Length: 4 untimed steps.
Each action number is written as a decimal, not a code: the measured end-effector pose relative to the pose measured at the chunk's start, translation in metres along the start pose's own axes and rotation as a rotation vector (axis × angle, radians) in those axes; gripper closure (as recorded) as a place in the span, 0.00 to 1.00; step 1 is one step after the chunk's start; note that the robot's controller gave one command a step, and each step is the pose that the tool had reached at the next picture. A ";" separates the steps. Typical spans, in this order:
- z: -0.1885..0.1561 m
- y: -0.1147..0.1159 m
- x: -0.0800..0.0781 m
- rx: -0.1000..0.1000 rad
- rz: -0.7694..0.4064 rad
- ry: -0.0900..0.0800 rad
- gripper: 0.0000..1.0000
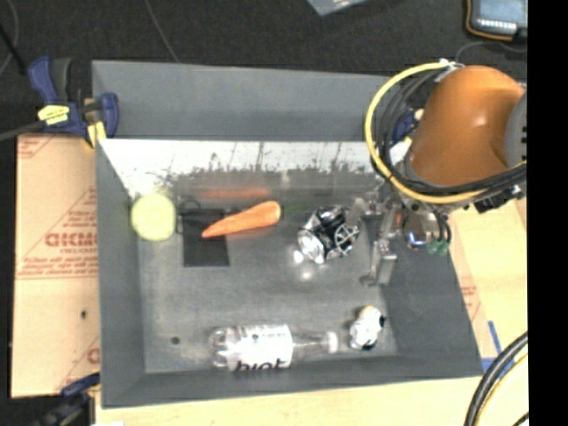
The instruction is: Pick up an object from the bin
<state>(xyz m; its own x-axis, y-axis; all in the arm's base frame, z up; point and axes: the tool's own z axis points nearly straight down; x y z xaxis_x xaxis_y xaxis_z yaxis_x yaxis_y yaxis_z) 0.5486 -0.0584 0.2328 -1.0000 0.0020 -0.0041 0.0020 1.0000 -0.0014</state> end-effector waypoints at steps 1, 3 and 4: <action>0.042 0.000 -0.024 0.000 -0.103 -0.003 0.00; 0.086 -0.012 -0.086 0.002 -0.513 -0.007 0.00; 0.158 -0.003 -0.100 0.006 -0.690 -0.012 0.00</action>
Offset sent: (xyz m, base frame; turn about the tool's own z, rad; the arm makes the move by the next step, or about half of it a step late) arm 0.0901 0.0064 -0.0728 -0.3716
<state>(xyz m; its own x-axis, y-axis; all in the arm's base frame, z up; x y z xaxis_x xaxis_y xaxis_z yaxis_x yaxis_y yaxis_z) 0.6495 -0.0620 0.0750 -0.7723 -0.6351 -0.0118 -0.6350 0.7724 -0.0131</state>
